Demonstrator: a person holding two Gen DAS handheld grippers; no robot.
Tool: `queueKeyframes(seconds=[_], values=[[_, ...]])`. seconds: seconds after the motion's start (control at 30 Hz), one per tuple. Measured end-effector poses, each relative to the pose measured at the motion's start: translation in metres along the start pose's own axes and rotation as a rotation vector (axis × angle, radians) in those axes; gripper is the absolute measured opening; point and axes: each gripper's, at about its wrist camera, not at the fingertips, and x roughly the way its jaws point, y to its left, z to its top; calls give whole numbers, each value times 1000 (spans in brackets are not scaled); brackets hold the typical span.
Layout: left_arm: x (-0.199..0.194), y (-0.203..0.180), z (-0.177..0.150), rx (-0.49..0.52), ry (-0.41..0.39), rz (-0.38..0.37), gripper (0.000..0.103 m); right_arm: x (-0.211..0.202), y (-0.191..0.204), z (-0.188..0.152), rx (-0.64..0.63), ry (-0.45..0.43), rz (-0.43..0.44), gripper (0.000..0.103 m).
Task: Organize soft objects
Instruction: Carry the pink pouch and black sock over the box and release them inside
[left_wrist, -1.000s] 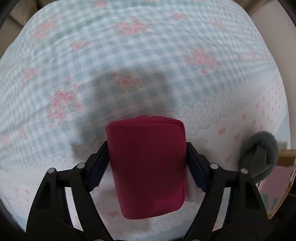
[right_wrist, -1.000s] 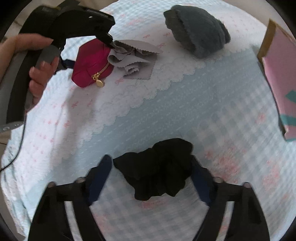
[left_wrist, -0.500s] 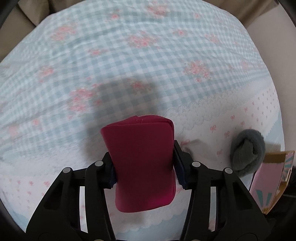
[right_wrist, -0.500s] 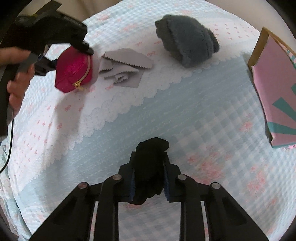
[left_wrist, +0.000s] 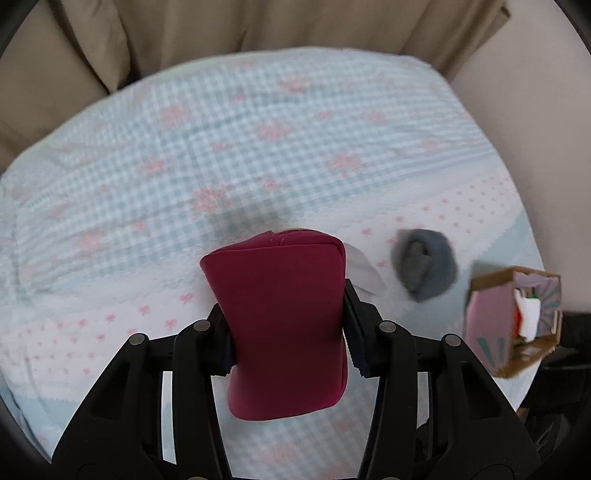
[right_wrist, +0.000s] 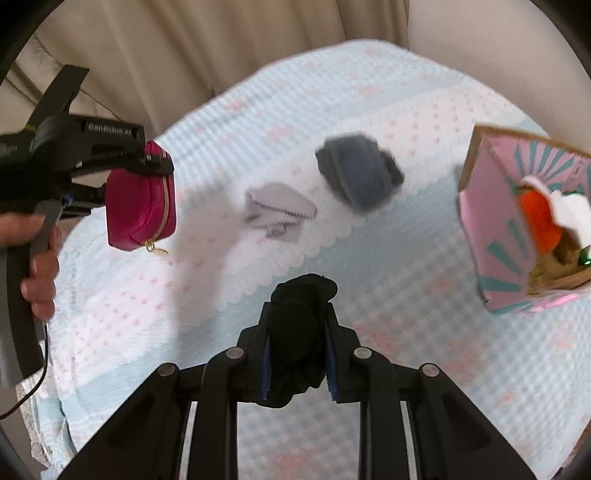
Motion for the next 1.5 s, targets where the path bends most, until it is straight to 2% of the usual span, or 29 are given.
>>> queueKeyframes(seconds=[0.17,0.37,0.53,0.73,0.9,1.1,1.3,1.5], values=[[-56,-29,-12,26,-46,-28,43,-59,-2,8,-5,-62,16,22],[-119,-82,-24,71,-94,-83,43,-142,-20,24,2,-156,2,22],[-154,-139,-33,138,-118,-126,43,-201,-49,42,12,-227,-22,21],[-168,-216,-46,217,-121,-166,43,-252,-99,65,25,-282,-62,22],[-159,-279,-56,251,-101,-180,43,-275,-152,83,24,-286,-86,21],[-122,-350,-65,262,-42,-172,43,-267,-223,106,16,-234,-93,21],[-65,-407,-68,261,33,-156,43,-232,-291,123,13,-142,-95,21],[-5,-437,-72,272,118,-116,43,-178,-343,133,30,-20,-63,21]])
